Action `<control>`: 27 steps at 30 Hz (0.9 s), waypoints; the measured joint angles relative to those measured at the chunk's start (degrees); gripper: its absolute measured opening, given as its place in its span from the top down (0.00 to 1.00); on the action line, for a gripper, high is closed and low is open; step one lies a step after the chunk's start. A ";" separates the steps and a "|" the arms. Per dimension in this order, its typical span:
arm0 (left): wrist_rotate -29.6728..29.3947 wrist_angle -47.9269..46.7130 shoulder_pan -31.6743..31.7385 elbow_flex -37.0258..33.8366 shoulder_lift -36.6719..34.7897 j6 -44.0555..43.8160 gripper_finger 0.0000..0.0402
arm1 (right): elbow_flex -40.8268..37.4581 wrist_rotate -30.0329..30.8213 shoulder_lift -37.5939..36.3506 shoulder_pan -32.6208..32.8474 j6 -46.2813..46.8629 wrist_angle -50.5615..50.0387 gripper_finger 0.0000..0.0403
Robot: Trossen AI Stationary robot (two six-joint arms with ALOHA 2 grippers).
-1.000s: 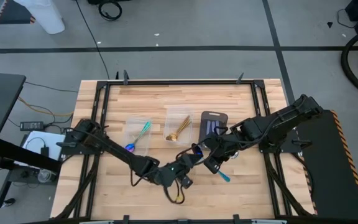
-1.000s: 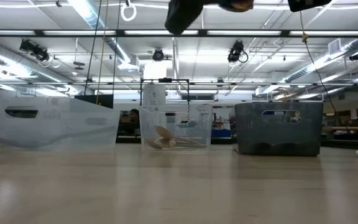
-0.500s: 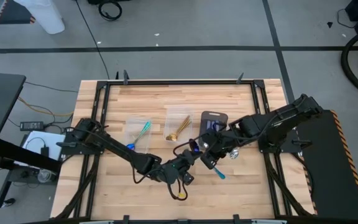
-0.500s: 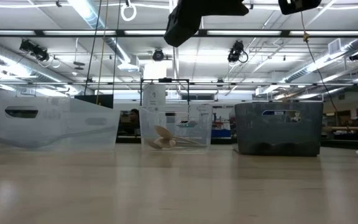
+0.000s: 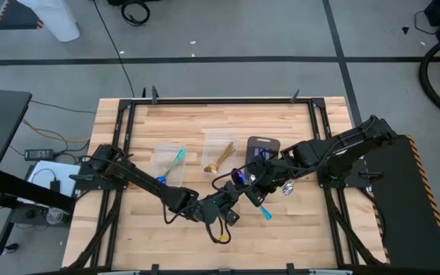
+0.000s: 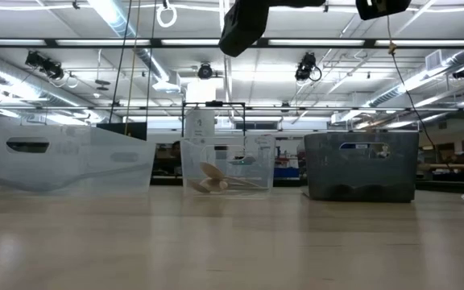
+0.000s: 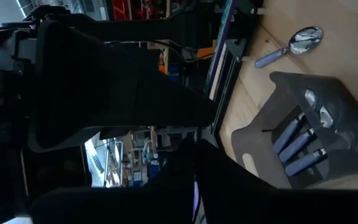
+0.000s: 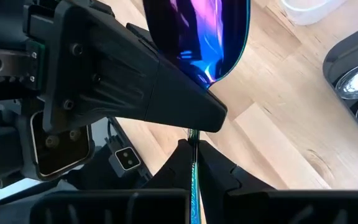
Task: Sort silverware by color (type)
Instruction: Put the blue spoon into the left transparent bin
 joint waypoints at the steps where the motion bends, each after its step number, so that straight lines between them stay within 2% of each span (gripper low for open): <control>1: 0.00 -0.02 0.02 0.00 0.00 0.00 0.97 | 0.00 0.00 0.00 0.00 -0.13 0.00 0.96; 5: 0.00 -0.08 0.03 0.00 0.00 -0.04 0.97 | 0.00 0.06 0.00 0.00 -0.55 0.07 0.93; 17: 0.01 -0.73 0.02 -0.20 0.19 -2.14 0.97 | 0.07 -0.59 -1.88 0.22 -4.09 -1.33 0.75; 27: -2.56 -5.15 -0.31 -0.17 0.17 -9.91 0.97 | 0.07 9.26 -7.20 3.19 -4.72 -10.79 0.72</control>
